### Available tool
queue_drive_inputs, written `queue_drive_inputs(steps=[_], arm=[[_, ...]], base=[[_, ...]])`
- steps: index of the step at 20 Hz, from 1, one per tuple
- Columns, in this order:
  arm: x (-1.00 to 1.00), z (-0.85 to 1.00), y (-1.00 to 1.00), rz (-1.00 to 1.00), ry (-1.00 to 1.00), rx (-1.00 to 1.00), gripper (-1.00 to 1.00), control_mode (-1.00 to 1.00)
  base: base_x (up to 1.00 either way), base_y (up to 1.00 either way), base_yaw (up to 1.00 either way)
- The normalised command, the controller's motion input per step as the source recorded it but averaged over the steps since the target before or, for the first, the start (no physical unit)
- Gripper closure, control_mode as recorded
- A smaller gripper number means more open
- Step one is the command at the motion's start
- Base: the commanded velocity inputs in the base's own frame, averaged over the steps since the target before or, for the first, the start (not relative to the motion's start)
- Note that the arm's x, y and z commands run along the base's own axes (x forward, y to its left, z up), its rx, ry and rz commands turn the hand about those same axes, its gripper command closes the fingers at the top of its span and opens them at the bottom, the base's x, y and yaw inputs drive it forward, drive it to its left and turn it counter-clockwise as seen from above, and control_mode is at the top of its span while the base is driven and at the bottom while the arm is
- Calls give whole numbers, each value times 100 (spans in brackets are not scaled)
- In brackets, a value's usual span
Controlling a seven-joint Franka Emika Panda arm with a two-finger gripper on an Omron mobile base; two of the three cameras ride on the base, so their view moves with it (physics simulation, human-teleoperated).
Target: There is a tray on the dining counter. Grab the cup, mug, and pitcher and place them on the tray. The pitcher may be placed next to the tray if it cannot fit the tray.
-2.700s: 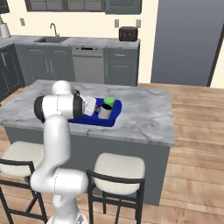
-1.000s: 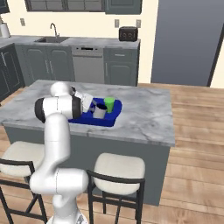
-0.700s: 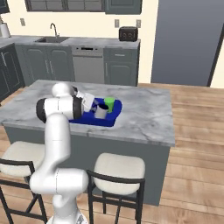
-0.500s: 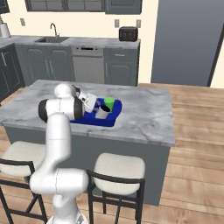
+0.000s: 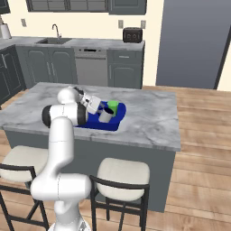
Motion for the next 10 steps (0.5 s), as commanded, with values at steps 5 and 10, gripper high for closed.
queue_drive_inputs(steps=[5, 10], arm=[[0, -63, 0, 0, 8, 0, -100, -100], [-22, -68, 0, 0, 9, 1, -100, -100]], base=[[0, 0, 0], [0, 0, 0]])
